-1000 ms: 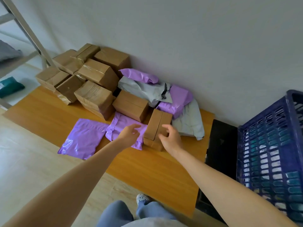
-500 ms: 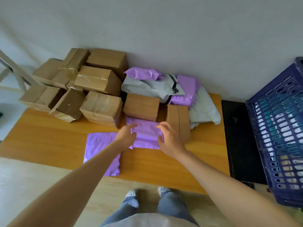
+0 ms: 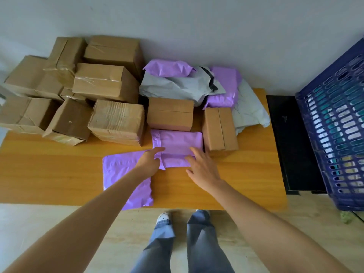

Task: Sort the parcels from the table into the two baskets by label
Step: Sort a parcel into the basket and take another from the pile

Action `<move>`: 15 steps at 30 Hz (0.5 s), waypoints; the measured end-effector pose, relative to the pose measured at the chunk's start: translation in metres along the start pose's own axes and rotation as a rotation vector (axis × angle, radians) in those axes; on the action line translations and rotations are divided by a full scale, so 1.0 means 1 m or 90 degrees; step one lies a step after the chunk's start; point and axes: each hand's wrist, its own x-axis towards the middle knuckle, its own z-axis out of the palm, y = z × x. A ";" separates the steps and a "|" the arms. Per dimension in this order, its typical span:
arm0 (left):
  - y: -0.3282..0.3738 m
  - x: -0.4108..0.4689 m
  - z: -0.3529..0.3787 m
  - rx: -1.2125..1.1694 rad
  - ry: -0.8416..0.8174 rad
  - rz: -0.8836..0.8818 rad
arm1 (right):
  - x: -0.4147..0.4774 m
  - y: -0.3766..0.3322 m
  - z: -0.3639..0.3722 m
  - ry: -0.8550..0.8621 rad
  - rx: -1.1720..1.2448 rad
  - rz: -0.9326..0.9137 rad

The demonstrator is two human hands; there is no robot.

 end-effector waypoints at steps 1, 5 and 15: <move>-0.001 0.001 0.000 -0.001 0.001 0.008 | 0.000 0.000 0.004 -0.004 -0.001 -0.002; -0.006 0.006 0.003 -0.021 -0.007 0.017 | 0.006 -0.002 0.013 0.038 -0.039 -0.054; -0.019 0.010 -0.003 -0.127 -0.014 -0.007 | 0.021 0.004 0.015 0.080 -0.044 -0.144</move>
